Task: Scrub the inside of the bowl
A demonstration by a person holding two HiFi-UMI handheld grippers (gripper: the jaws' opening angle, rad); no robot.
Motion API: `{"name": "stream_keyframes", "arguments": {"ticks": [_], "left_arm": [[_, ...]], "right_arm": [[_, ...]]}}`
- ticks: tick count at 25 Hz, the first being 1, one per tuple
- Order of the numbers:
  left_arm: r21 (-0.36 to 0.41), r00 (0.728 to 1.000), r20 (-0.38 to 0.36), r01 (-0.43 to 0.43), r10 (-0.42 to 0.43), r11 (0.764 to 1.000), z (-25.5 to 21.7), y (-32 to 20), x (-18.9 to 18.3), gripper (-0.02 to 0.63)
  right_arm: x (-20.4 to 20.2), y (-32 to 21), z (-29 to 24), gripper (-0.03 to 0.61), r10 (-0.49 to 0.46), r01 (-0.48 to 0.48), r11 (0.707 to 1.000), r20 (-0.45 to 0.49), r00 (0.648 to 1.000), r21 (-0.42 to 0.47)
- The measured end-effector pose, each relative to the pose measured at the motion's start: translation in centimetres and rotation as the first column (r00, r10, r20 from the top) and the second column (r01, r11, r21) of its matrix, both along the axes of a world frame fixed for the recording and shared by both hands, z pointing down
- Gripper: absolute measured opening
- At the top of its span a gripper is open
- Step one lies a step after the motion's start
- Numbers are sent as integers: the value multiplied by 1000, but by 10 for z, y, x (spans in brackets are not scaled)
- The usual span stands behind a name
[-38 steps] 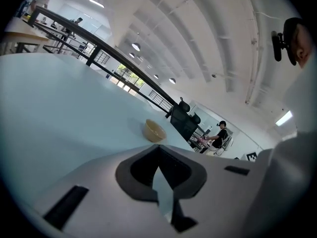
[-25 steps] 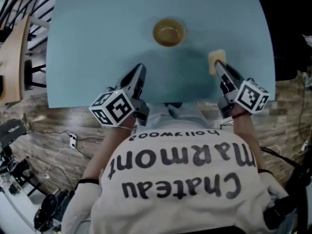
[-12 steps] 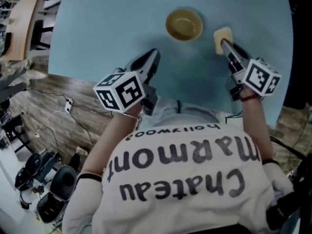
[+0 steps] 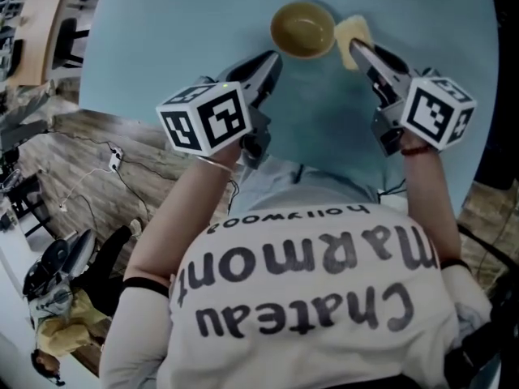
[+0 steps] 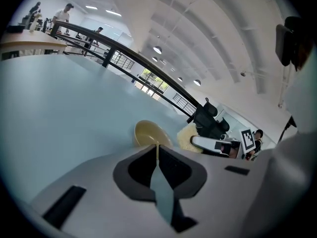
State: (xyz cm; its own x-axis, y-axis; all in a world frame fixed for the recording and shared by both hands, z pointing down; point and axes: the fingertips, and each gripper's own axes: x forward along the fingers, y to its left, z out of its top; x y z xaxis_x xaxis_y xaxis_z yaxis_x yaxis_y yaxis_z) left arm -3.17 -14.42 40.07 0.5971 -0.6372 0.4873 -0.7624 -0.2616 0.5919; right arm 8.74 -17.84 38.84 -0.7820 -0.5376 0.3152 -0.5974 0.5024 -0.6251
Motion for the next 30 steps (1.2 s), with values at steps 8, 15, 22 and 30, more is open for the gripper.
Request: {"name": "stream_keyframes", "arguments": {"ticks": [8, 15, 22, 30], "left_arm": [[-67, 995, 95, 27, -20, 997, 12, -12, -2, 8], [-137, 996, 80, 53, -43, 989, 31, -25, -2, 120], [-193, 992, 85, 105, -89, 976, 46, -34, 5, 150], [-213, 982, 148, 146, -116, 966, 55, -50, 2, 106]], "right_arm": [[-8, -1, -6, 63, -39, 39, 999, 13, 999, 18], [-9, -2, -5, 63, -25, 24, 1000, 40, 999, 16], [-2, 2, -4, 63, -35, 35, 999, 49, 998, 7], [-22, -9, -4, 63, -89, 88, 996, 38, 995, 4]]}}
